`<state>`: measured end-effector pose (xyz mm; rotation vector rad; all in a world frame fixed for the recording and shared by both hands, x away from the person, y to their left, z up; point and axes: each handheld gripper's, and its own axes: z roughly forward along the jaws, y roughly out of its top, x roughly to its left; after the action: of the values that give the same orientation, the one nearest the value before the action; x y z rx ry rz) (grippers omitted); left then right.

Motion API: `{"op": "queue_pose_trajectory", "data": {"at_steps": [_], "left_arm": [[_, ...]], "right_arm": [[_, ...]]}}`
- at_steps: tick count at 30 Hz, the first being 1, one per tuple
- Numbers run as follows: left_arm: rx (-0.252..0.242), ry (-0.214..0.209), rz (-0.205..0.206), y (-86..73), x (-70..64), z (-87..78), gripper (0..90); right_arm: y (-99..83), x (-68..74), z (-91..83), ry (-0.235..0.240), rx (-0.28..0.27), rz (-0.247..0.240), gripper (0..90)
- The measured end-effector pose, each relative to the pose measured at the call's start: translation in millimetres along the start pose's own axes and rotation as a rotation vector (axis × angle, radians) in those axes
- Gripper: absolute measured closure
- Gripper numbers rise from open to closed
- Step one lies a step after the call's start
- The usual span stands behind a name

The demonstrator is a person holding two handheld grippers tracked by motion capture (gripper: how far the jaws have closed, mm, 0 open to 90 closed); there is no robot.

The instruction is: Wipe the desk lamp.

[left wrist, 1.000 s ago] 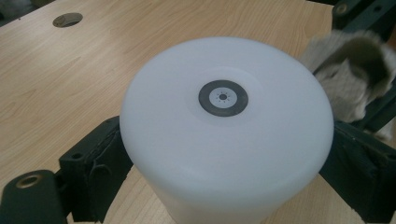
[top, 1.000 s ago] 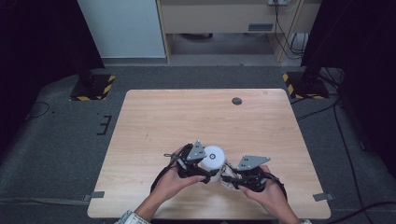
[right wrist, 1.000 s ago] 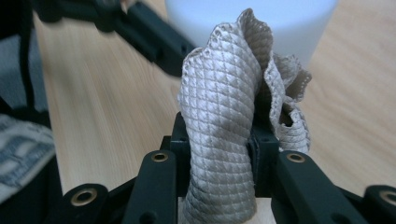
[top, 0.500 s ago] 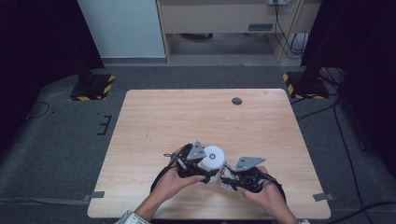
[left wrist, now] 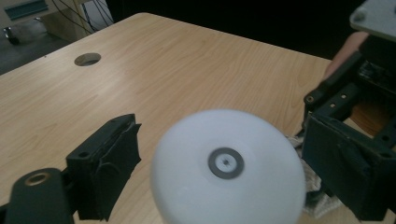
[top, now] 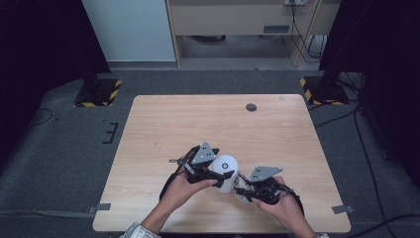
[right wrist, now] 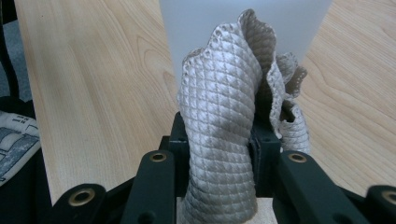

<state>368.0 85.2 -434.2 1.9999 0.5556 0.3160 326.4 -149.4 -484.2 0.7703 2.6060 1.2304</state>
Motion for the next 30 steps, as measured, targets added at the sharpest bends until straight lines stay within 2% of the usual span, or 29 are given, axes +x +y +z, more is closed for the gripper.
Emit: {"op": "queue_pose_trajectory", "data": {"at_steps": [2,5,8,12,17,22,26,30], "left_arm": [[0.015,0.002,-0.001,-0.2,4.6,1.5,13.4],[0.027,-0.002,-0.026,-5.8,10.0,1.8,16.4],[0.017,-0.015,-0.051,-7.7,12.3,2.0,17.1],[0.009,-0.048,-0.057,-8.6,11.0,2.2,23.9],[0.005,-0.06,-0.061,-9.1,11.1,2.6,26.5],[0.003,-0.055,-0.067,-9.5,11.8,2.3,27.3],[0.003,-0.056,-0.069,-9.8,12.0,2.1,27.5],[0.0,-0.053,-0.07,-9.9,11.6,2.4,27.5]], "right_arm": [[0.0,0.0,0.5,-0.002,-0.001,0.002,68.8],[-0.1,-0.5,0.1,0.001,-0.001,-0.001,68.9],[-0.2,-1.3,0.4,0.002,-0.003,0.001,68.9],[0.7,-0.2,-0.7,0.005,-0.012,-0.002,69.0],[4.3,1.8,-5.2,0.009,-0.052,-0.008,69.1],[9.0,3.6,-11.0,0.035,-0.111,-0.006,69.3],[8.1,6.6,-5.7,0.062,-0.097,-0.014,69.4],[4.5,10.6,7.1,0.067,-0.026,-0.036,69.5]]}}
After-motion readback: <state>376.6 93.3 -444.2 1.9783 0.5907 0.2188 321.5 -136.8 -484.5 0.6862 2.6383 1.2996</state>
